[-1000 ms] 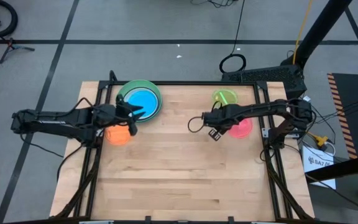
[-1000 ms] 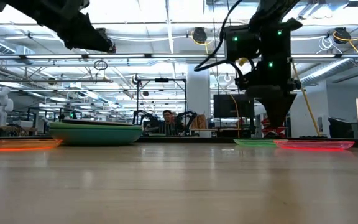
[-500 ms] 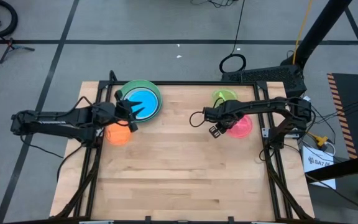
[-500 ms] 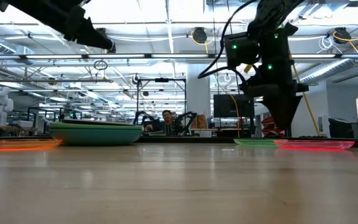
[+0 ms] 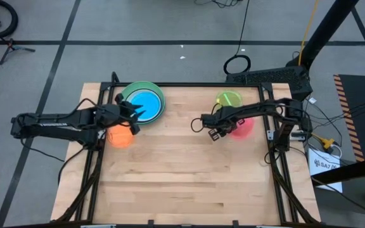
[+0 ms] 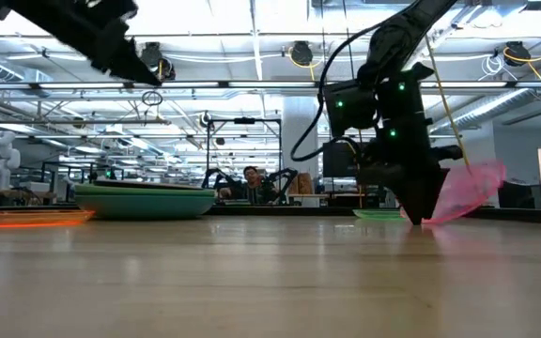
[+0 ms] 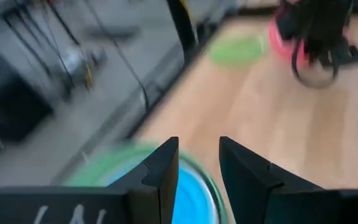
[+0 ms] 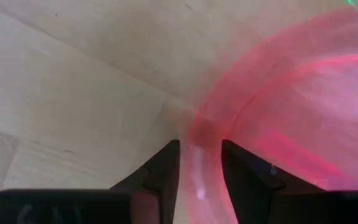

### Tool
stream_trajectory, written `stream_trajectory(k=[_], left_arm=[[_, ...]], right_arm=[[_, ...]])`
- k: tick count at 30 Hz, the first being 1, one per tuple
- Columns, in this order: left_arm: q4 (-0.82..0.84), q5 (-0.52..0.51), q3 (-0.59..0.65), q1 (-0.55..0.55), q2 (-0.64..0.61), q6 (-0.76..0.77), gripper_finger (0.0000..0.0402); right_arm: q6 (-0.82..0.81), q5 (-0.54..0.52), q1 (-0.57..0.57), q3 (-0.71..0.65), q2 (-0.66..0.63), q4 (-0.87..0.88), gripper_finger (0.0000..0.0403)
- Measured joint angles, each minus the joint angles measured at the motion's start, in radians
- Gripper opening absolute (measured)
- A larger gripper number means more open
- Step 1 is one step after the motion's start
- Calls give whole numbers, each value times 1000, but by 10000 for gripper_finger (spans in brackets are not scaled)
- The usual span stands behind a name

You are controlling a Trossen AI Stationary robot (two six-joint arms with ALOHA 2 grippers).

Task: Stack plastic plates
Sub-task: Stack the small pink plate on top of the small blue plate

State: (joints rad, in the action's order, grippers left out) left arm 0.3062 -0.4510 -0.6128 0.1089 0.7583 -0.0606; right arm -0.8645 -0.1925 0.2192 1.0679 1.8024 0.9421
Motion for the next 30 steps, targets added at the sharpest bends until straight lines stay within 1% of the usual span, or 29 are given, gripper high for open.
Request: stream_trajectory(k=[2,5,9,10,15,17,20,23,25,27,30], left_arm=[[90,7,1,-16,1,86,122],[166,10,1,-51,-1,178,122],[216,4,1,-131,-21,262,122],[220,2,1,-152,-29,277,122],[220,-4,1,-281,-71,339,122],[220,-32,1,-331,-91,344,122],[212,-99,1,-393,-125,361,122],[210,-110,1,-441,-155,379,122],[201,-121,1,-472,-176,381,122],[187,-156,1,-499,-196,376,122],[158,-195,1,-528,-228,332,122]], right_arm=[[-27,-13,-6,0,2,4,102],[-44,-24,-17,-1,1,16,70],[-42,-39,-29,-1,0,33,16],[-40,-43,-33,-4,-6,54,9],[-27,-50,-61,10,-38,77,11],[-12,-71,-73,20,-51,112,7],[-5,-98,-86,46,-77,113,3],[5,-110,-109,72,-100,126,3],[22,-159,-129,100,-105,117,2],[44,-210,-147,139,-110,112,2],[119,-275,-168,197,-109,65,2]])
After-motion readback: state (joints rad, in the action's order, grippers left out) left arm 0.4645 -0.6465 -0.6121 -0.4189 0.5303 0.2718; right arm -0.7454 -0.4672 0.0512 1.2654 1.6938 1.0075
